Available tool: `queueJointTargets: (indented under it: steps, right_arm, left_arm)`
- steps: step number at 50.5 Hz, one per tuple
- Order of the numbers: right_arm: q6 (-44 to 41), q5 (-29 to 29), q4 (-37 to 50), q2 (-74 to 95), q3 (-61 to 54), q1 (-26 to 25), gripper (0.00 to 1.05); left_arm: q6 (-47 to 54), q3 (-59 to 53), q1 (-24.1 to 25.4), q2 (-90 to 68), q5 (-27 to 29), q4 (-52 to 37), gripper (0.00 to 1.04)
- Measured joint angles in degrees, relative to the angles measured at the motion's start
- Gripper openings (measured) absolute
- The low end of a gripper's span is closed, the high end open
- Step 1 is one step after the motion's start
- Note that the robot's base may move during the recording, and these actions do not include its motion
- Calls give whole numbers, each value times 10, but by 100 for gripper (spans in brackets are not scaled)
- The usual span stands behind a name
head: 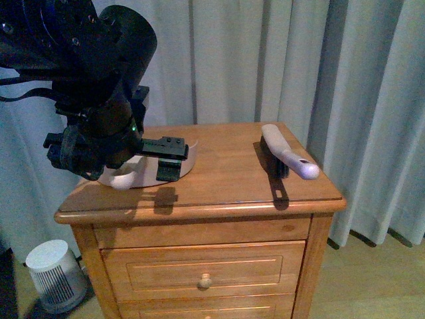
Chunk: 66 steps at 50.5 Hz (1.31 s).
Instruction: Clean up trash
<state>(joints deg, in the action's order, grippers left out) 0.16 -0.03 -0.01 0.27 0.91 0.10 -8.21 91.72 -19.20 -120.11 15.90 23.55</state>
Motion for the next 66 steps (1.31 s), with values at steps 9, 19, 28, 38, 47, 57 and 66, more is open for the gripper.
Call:
queueJointTargets:
  steps: [9, 19, 28, 38, 47, 57, 66]
  right_arm:
    - [0, 0, 0, 0, 0, 0, 97]
    - [0, 0, 0, 0, 0, 0, 97]
    - [0, 0, 0, 0, 0, 0, 97]
    - [0, 0, 0, 0, 0, 0, 97]
    - [0, 0, 0, 0, 0, 0, 97]
    - [0, 0, 0, 0, 0, 0, 97]
    - [0, 0, 0, 0, 0, 0, 97]
  left_arm:
    - [7, 0, 5, -5, 0, -5, 97]
    - [11, -1, 11, -12, 0, -15, 97]
    - [12, -4, 16, -12, 0, -25, 97]
    - [13, -22, 18, -16, -3, -33, 97]
    - [15, -28, 18, -20, -4, -37, 97]
    - [20, -28, 18, -20, 0, -37, 76]
    - [24, -28, 18, -20, 0, -37, 50]
